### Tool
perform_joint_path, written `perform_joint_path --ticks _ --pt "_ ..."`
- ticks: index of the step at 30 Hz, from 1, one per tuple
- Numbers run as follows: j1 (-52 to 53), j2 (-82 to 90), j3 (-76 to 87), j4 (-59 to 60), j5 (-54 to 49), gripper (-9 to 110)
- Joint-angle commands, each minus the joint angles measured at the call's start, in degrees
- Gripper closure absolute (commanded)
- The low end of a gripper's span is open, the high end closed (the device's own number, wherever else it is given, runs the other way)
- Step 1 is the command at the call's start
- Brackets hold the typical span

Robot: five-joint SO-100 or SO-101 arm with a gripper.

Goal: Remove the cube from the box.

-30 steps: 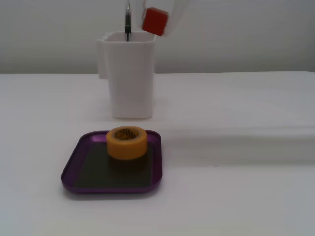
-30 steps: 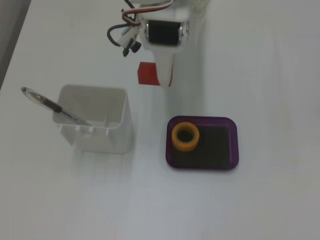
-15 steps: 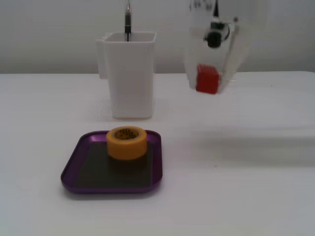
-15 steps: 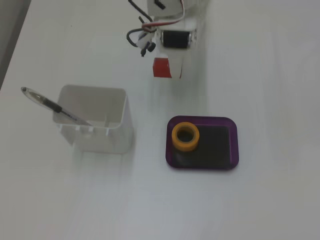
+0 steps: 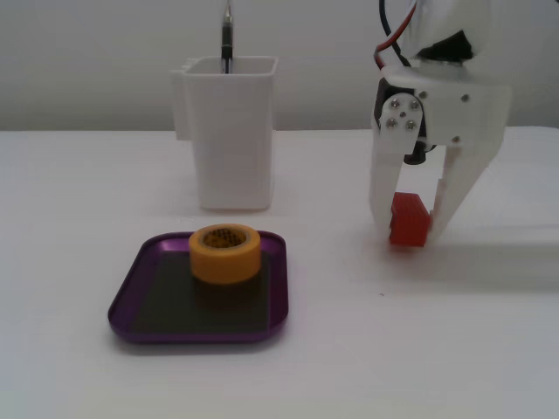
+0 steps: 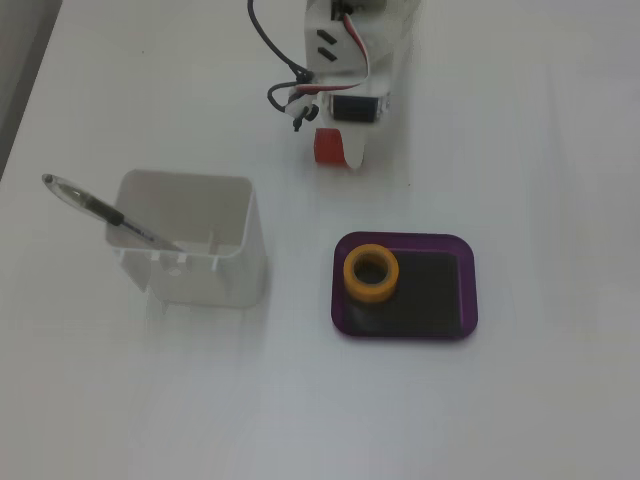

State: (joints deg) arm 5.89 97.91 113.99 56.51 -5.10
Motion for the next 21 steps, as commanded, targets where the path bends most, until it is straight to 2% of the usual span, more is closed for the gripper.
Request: perform_joint_path --ticks 1,7,16,21 --pt "0.1 -1.2 -0.3 -1.4 -0.4 102" --pt "0.2 -2.2 -1.1 -0.8 -0.3 101" --pt "0.0 -1.8 -2.3 -0.3 -0.2 91" --pt "0.4 -1.6 -11.8 8.3 -0.2 91"
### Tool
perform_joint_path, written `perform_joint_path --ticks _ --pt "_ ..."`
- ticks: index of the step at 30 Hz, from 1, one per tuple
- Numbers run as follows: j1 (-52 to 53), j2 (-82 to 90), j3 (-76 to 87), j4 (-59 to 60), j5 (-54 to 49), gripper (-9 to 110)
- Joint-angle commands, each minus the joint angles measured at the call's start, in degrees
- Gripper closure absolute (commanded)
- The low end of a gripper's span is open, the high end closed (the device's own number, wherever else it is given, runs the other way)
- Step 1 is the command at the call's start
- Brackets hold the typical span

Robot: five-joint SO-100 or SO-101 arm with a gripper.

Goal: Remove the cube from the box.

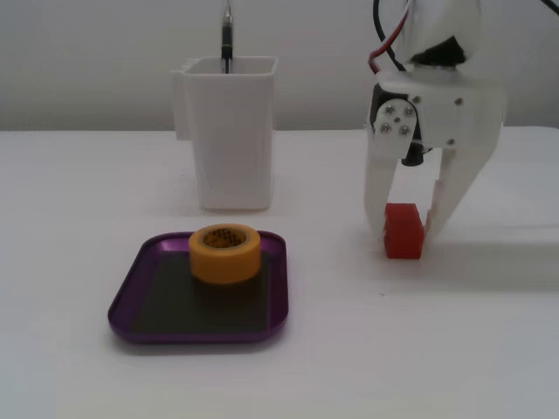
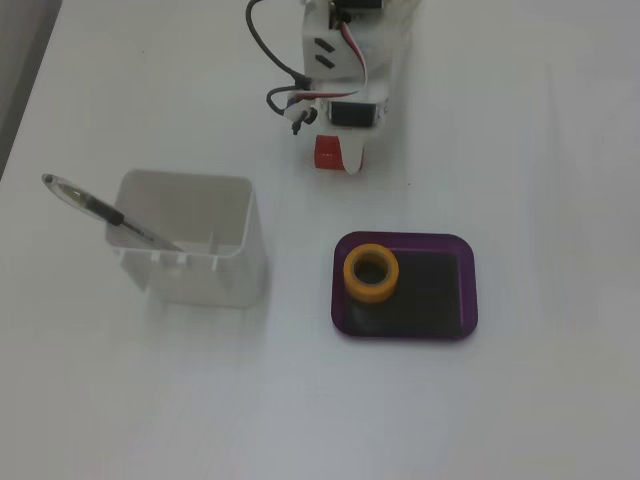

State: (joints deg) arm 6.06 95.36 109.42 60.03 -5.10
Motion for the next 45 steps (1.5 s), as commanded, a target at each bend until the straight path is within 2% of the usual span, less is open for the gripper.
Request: perform_joint_path --ticks 1,7,12,19,31,39,45 --pt "0.0 1.7 -10.1 7.4 -0.2 91" --pt "-0.3 11.5 -24.3 18.3 -0.1 91" --pt "-0.2 24.0 -24.4 24.4 0.7 91" --pt "0.6 43.4 -3.1 24.5 0.5 91" --pt "0.6 76.6 40.8 2.7 0.8 91" --pt "0.6 96.9 57.8 1.9 0.8 91" --pt "0.6 102.7 64.1 4.0 0.9 91"
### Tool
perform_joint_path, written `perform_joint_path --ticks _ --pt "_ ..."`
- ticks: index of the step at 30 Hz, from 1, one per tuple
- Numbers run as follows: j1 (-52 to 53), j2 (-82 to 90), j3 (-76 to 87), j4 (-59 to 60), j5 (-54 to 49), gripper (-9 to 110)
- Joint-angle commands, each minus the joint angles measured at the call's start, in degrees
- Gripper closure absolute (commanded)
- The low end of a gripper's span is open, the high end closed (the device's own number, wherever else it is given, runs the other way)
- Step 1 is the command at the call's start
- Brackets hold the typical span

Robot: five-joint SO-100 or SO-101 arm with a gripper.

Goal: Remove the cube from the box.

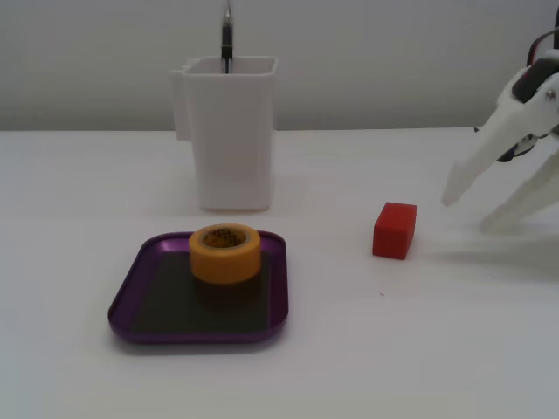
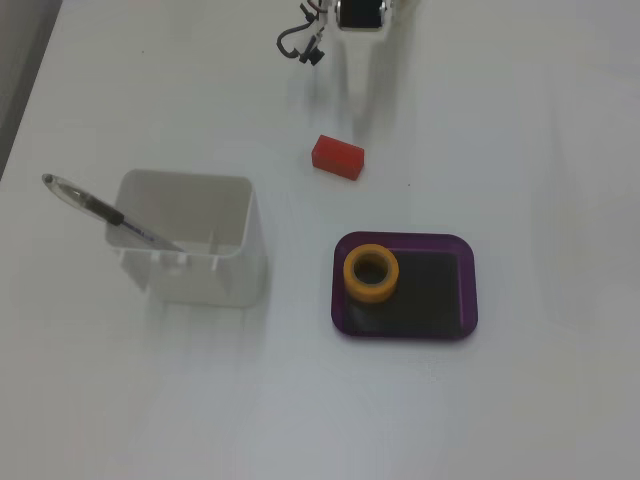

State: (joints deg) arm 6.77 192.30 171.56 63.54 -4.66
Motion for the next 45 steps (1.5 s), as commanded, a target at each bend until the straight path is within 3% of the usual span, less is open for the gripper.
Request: perform_joint_path --ticks 1,5,9,16,45 --pt "-0.4 5.4 2.1 0.4 0.4 91" --pt "-0.7 5.2 3.7 0.4 0.5 92" --pt "-0.6 5.2 3.8 0.4 0.5 103" --pt "-0.3 5.1 4.0 -0.4 5.6 102" --pt "-0.2 5.1 4.0 -0.4 5.4 102"
